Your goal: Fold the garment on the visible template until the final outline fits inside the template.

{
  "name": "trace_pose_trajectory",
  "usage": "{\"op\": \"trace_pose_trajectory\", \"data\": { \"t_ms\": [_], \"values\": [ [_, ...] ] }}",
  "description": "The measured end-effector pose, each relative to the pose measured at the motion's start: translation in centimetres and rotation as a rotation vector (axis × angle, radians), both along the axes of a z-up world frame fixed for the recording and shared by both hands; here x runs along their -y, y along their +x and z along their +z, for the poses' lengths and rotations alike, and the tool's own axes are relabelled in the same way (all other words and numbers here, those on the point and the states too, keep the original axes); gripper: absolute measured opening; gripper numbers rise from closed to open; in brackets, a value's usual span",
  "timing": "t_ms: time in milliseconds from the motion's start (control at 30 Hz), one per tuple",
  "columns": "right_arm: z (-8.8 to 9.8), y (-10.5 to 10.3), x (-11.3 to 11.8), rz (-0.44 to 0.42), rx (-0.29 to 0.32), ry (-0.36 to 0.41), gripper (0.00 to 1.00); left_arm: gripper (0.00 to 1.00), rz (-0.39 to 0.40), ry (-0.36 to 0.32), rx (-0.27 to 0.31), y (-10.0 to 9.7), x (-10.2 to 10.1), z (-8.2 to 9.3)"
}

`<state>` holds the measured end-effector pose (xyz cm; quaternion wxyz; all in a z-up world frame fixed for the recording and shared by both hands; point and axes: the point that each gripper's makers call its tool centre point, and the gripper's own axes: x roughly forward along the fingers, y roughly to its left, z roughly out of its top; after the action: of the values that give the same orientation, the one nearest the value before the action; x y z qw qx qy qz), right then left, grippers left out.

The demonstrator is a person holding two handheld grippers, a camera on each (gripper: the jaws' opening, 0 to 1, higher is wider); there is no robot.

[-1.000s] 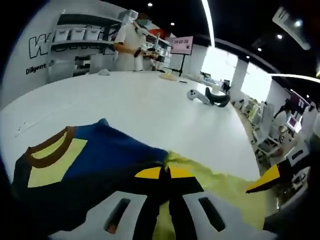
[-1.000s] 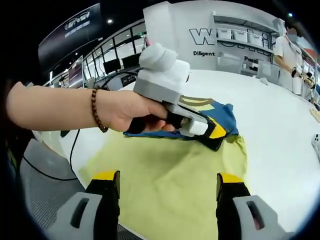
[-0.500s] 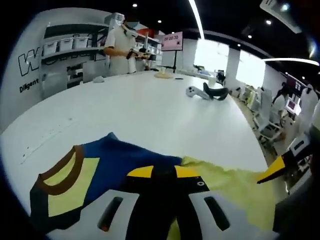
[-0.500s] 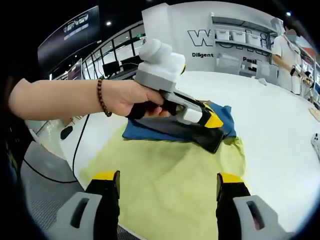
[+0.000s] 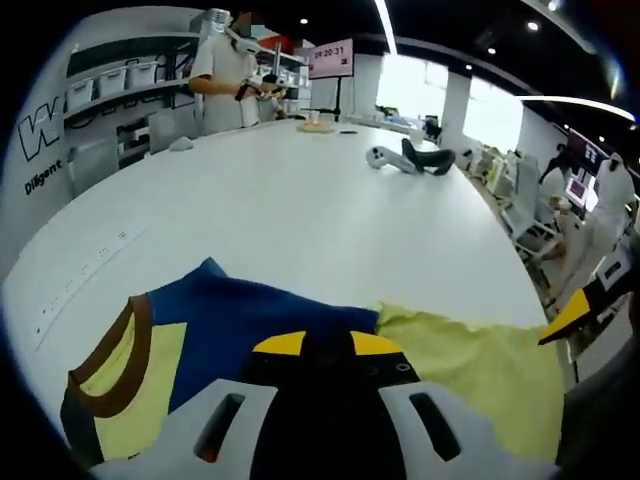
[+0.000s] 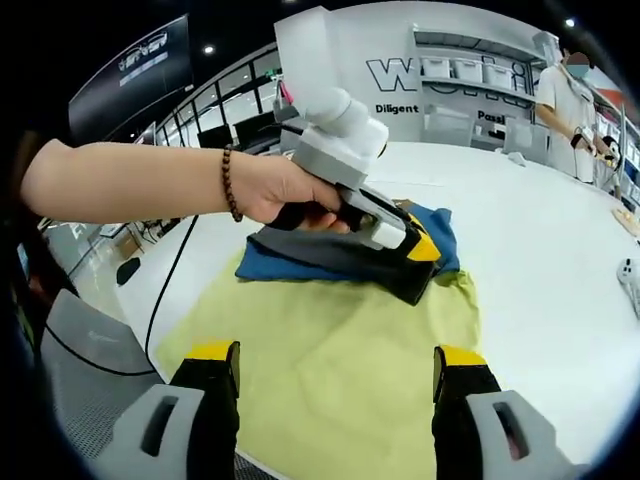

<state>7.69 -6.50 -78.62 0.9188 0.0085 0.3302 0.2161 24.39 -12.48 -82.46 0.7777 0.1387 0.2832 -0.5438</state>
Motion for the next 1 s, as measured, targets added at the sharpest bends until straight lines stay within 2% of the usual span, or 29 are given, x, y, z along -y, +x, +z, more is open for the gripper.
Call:
{"op": "trace_pose_trajectory", "data": {
  "t_ms": [67, 300, 433, 733, 967, 1000],
  "values": [
    [0.1, 0.2, 0.0, -0.001, 0.006, 0.003, 0.77, 0.11, -0.029, 0.033, 0.011, 0.0, 0.1, -0.5],
    [-0.1, 0.4, -0.1, 0.005, 0.002, 0.007, 0.77, 0.11, -0.07, 0.06, 0.016, -0.2, 0.3, -1.2],
    [-0.2, 0.4, 0.1, -0.001, 0.001, 0.007, 0.77, 0.12, -0.073, 0.071, 0.007, -0.1, 0.3, -1.8],
    [-0.4, 0.2, 1.0, -0.028, -0.003, 0.007, 0.77, 0.08, -0.072, 0.068, -0.024, -0.1, 0.6, -2.3],
    [-0.5, 0.1, 1.3, -0.041, -0.004, 0.006, 0.77, 0.03, -0.089, 0.068, 0.008, -0.1, 0.4, -2.3],
    [-0.5, 0.1, 1.3, -0.041, -0.003, 0.007, 0.77, 0.03, -0.092, 0.07, 0.031, 0.0, 0.4, -2.2]
  ]
}}
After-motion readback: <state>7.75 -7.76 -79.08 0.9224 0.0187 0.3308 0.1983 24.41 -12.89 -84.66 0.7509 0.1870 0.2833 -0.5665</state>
